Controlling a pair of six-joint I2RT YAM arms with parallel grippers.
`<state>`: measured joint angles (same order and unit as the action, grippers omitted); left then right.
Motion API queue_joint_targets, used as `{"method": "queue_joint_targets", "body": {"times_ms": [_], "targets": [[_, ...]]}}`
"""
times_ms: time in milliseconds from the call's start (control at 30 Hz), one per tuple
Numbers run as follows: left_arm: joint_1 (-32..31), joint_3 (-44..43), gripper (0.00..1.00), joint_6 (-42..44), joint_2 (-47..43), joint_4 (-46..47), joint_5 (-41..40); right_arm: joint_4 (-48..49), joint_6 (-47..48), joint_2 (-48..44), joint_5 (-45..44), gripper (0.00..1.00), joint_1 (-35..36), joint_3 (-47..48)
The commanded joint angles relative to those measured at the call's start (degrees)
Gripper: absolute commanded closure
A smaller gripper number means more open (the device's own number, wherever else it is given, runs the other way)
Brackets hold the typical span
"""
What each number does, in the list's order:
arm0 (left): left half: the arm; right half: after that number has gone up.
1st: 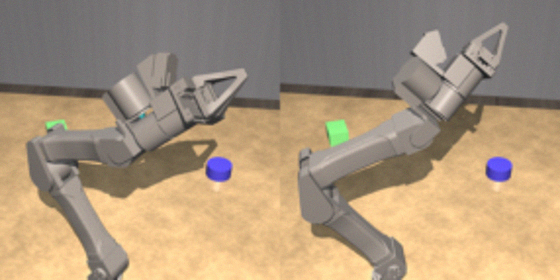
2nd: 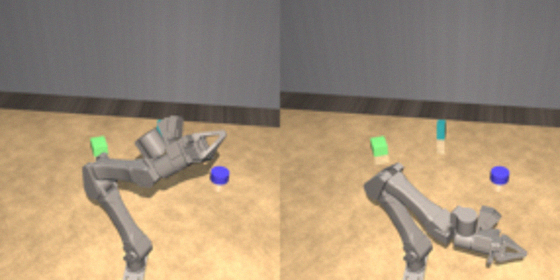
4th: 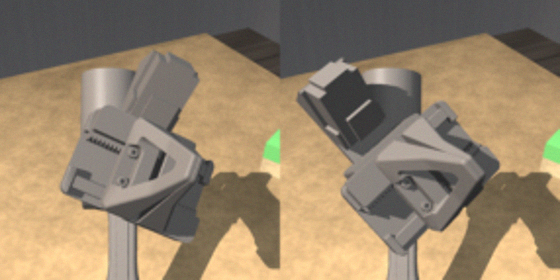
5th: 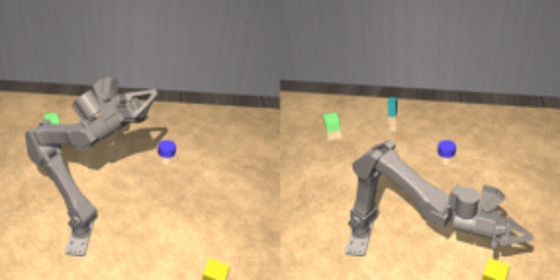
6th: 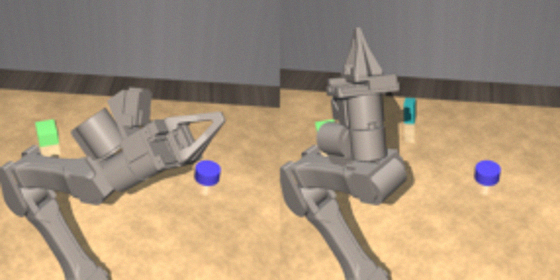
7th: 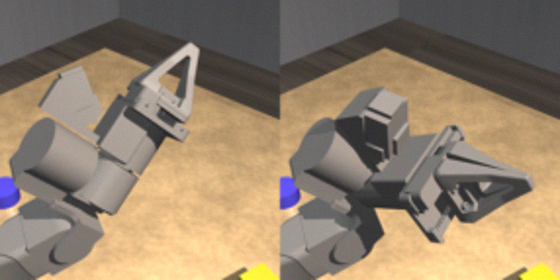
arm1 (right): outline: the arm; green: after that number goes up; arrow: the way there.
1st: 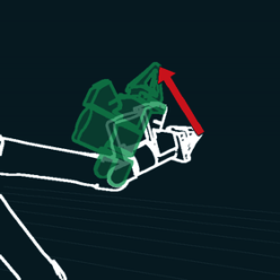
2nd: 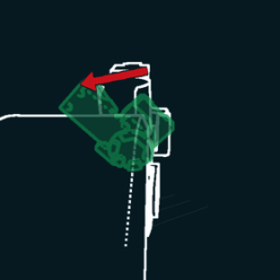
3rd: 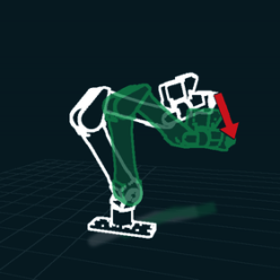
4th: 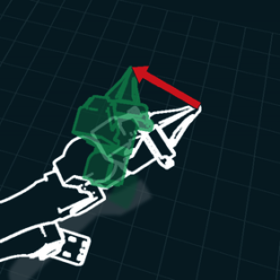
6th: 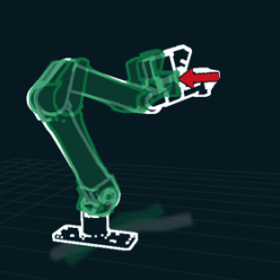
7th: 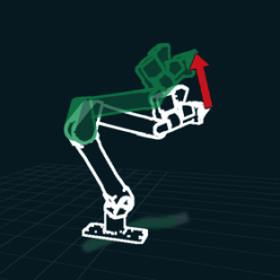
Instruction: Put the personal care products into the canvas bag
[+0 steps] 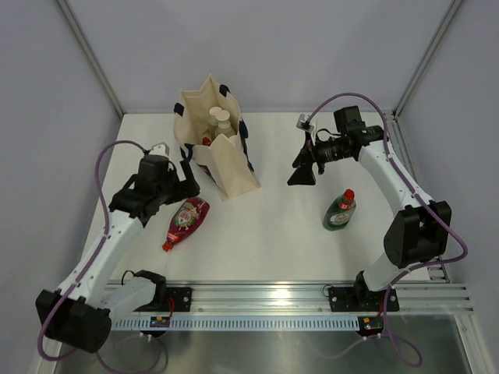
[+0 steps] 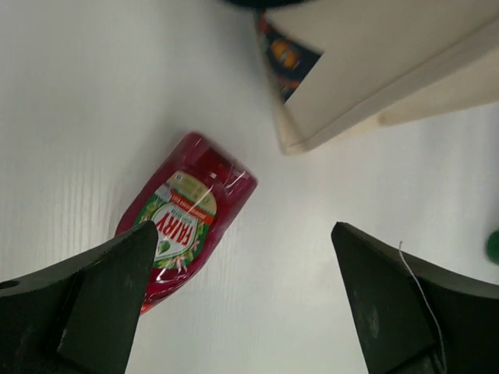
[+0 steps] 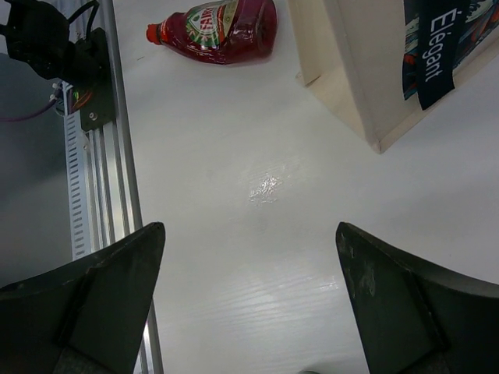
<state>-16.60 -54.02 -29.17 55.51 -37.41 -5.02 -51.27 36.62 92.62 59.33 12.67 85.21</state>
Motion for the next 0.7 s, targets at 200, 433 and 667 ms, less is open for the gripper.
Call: {"method": "queue_joint_targets", "body": {"times_ms": [200, 433, 667], "targets": [[0.1, -3.1, 0.01, 7.1, 20.1, -8.0, 2.1, 0.8, 0.6, -3.1, -0.2, 0.0, 0.8, -3.4], [0.2, -2.5, 0.01, 10.7, 30.8, -2.8, 2.6, 2.2, -0.6, -3.6, 0.9, 0.01, 0.8, -5.1], [0.3, -4.3, 0.01, 13.2, 41.4, -1.9, 2.0, 2.5, -1.0, -4.3, 0.6, 0.01, 0.7, -5.8]]}}
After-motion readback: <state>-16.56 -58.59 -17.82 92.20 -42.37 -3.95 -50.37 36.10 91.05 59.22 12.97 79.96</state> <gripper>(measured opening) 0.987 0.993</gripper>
